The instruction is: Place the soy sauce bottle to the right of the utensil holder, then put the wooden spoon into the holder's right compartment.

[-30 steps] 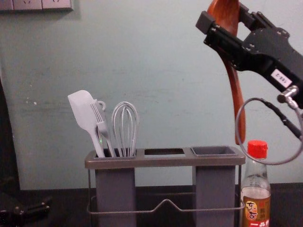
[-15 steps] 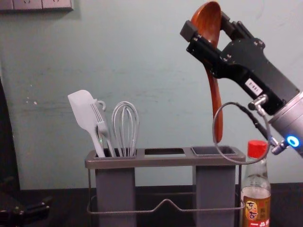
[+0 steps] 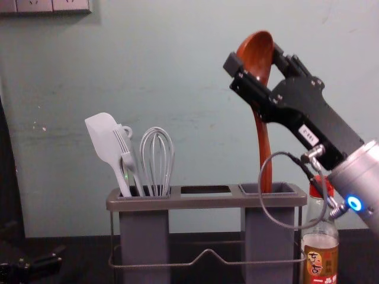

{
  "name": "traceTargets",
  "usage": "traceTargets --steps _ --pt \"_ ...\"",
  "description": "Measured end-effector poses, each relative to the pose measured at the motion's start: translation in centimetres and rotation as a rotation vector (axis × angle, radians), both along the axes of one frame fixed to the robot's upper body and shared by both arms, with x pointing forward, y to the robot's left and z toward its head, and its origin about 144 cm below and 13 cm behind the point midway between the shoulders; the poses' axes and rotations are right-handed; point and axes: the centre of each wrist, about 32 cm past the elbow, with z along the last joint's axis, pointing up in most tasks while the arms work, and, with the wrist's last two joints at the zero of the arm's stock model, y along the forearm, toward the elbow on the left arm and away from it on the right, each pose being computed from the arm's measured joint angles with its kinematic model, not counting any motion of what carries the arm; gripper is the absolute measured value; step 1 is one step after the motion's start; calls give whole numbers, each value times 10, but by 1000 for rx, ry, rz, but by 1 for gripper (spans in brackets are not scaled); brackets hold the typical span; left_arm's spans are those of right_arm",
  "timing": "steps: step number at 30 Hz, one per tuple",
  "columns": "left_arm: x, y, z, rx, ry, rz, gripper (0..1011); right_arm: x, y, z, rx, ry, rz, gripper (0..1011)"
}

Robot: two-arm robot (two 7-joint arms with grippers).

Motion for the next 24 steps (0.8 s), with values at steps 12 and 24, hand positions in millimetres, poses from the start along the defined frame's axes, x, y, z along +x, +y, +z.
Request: traceTargets --steps 12,24 --pt "0 0 0 0 0 0 1000 -5 -1 -32 14 57 -13 838" --pt "0 0 0 0 0 0 1000 -5 -3 -47 12 93 -9 837"
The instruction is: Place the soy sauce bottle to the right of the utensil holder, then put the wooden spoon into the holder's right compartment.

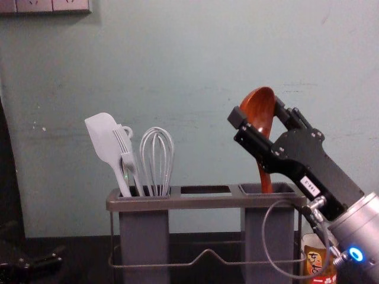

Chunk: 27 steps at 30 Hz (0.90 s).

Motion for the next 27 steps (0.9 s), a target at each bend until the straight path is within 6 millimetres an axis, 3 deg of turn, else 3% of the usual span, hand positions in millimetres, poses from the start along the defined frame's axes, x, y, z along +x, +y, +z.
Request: traceTargets --steps 27 --pt "0 0 0 0 0 0 1000 -9 -4 -24 -3 49 -4 838"
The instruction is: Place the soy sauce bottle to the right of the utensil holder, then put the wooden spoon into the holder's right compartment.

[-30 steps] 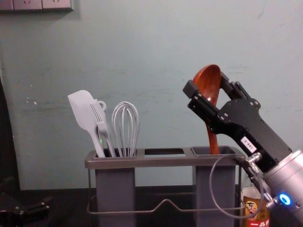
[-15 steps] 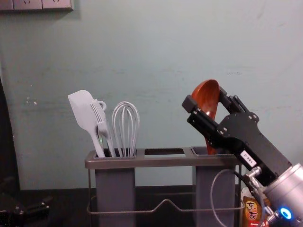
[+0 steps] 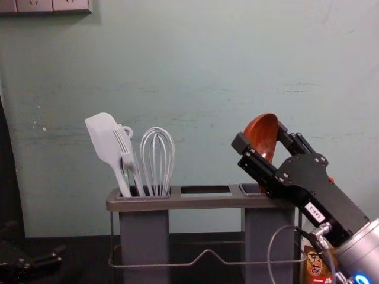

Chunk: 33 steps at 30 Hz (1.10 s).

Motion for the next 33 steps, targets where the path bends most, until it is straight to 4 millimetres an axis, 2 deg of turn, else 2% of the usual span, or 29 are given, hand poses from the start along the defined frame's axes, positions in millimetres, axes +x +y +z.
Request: traceTargets --steps 3,7,12,19,23,33 --pt "0 0 0 0 0 0 1000 0 0 -1 0 2 -2 841" --pt "0 0 0 0 0 0 1000 -1 -1 -1 2 -1 -9 960" --pt "0 0 0 0 0 0 1000 -3 0 8 12 -25 -14 1002" --pt "0 0 0 0 0 0 1000 -10 -2 37 36 -95 -19 1002" --pt "0 0 0 0 0 0 1000 -18 -11 59 31 -144 -55 1002" --pt "0 0 0 0 0 0 1000 -35 -47 94 -46 -204 -212 1002"
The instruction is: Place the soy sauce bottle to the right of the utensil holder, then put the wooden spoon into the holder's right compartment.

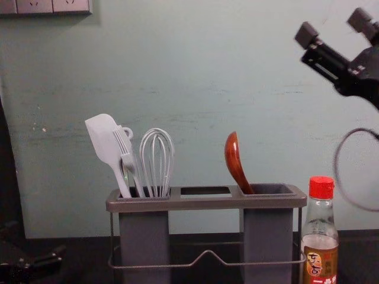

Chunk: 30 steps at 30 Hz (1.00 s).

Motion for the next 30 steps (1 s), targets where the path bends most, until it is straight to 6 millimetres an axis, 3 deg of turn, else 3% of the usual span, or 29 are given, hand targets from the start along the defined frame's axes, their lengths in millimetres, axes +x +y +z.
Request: traceTargets --steps 11,30 --pt "0 0 0 0 0 0 1000 -17 -37 16 -71 57 -213 1002" --pt "0 0 0 0 0 0 1000 -22 -69 -20 -127 488 -383 1002"
